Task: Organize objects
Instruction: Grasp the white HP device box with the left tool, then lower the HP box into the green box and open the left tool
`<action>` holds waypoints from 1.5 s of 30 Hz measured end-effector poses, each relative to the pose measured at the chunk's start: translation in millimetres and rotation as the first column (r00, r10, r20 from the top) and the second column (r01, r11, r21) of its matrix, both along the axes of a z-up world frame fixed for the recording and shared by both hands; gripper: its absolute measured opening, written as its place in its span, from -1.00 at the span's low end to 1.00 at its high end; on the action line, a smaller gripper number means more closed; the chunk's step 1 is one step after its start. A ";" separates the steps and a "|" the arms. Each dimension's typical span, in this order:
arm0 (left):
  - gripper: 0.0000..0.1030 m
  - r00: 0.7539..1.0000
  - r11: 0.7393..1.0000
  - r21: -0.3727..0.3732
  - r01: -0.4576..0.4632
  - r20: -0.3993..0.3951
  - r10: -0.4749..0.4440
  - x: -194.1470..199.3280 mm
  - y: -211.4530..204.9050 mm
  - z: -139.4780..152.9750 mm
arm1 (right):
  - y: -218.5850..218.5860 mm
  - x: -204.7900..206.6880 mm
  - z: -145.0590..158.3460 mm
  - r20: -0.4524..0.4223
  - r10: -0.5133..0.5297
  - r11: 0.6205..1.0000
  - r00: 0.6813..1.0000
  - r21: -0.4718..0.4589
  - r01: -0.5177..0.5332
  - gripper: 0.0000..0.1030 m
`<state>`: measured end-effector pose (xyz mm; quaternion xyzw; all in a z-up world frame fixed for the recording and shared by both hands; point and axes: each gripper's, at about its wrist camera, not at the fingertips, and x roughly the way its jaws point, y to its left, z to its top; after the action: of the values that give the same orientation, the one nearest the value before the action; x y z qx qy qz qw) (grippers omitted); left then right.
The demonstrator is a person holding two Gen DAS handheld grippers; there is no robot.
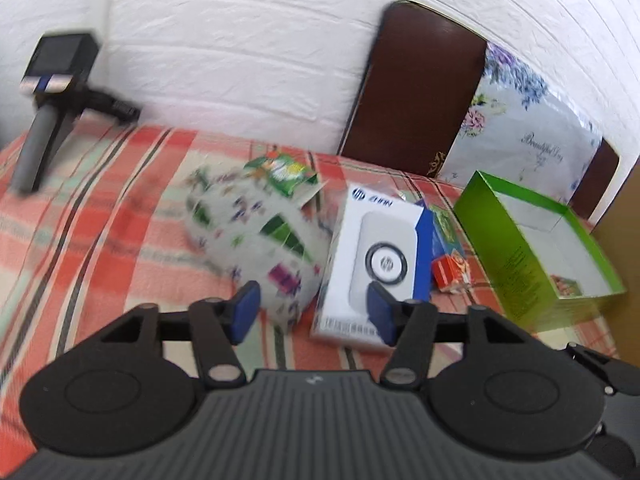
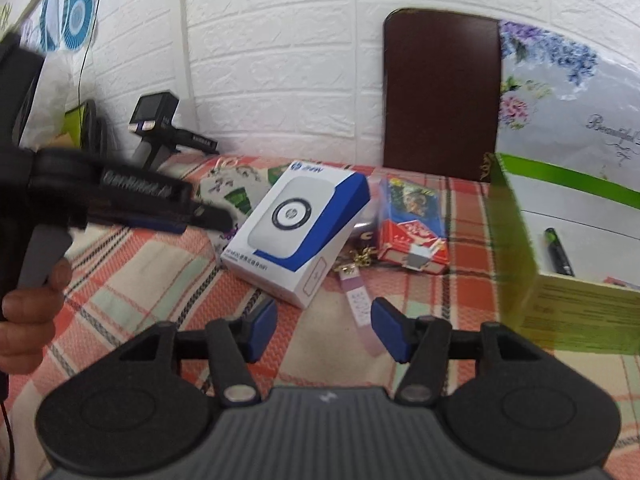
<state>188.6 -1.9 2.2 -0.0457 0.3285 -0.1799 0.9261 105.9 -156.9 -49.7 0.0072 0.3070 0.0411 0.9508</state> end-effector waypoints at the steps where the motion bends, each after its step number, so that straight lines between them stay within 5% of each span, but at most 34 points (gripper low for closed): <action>1: 0.27 1.000 1.000 0.015 0.004 0.007 -0.004 4.3 -5.3 -0.5 | 2.9 5.7 -3.2 -0.006 0.016 1.000 1.000 -0.010 -0.016 0.09; 6: 0.36 0.999 0.999 0.017 0.043 -0.024 -0.042 25.6 -19.0 -9.4 | 20.2 36.9 -19.8 -0.024 0.088 0.994 0.996 -0.064 -0.089 0.13; 12: 0.41 0.984 0.984 -0.072 0.163 -0.059 -0.167 29.2 -26.9 -17.3 | 24.3 63.3 -28.8 -0.025 0.094 0.995 0.995 -0.043 -0.095 0.07; 18: 0.23 0.978 0.974 -0.090 0.207 0.041 -0.204 5.7 -49.5 27.7 | 3.4 33.9 2.8 0.086 0.040 0.998 0.996 -0.049 -0.036 0.06; 25: 0.24 0.914 0.922 -0.032 0.387 0.150 -0.378 -7.8 -152.7 55.0 | -77.1 5.6 34.3 0.195 -0.128 0.987 0.972 -0.074 0.145 0.08; 30: 0.25 0.858 0.864 0.027 0.502 0.110 -0.502 1.6 -247.5 40.5 | -162.3 -1.7 23.9 0.131 -0.294 0.956 0.947 0.023 0.294 0.12; 33: 0.31 0.835 0.843 0.122 0.524 0.123 -0.537 9.9 -299.4 32.3 | -211.2 9.7 15.4 0.082 -0.386 0.920 0.919 0.100 0.378 0.18; 35: 0.28 0.855 0.851 0.202 0.484 0.096 -0.509 16.8 -319.2 24.6 | -234.8 21.7 7.4 0.064 -0.456 0.888 0.888 0.098 0.449 0.20; 37: 0.28 0.874 0.863 0.205 0.461 0.061 -0.482 21.9 -317.5 21.3 | -253.4 24.3 2.8 0.033 -0.506 0.857 0.862 0.127 0.499 0.21; 39: 0.30 0.880 0.875 0.171 0.453 0.076 -0.470 17.1 -302.8 24.5 | -256.0 13.1 -4.5 0.056 -0.503 0.853 0.863 0.193 0.485 0.19; 45: 0.30 0.936 0.922 0.207 0.326 0.070 -0.346 -6.8 -280.1 38.6 | -240.0 -13.8 9.0 0.147 -0.503 0.859 0.852 0.190 0.475 0.19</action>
<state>181.9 -281.9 40.8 0.1104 0.2982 -0.3058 0.8974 92.1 -396.9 -40.6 0.1511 0.1984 -0.1795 0.9516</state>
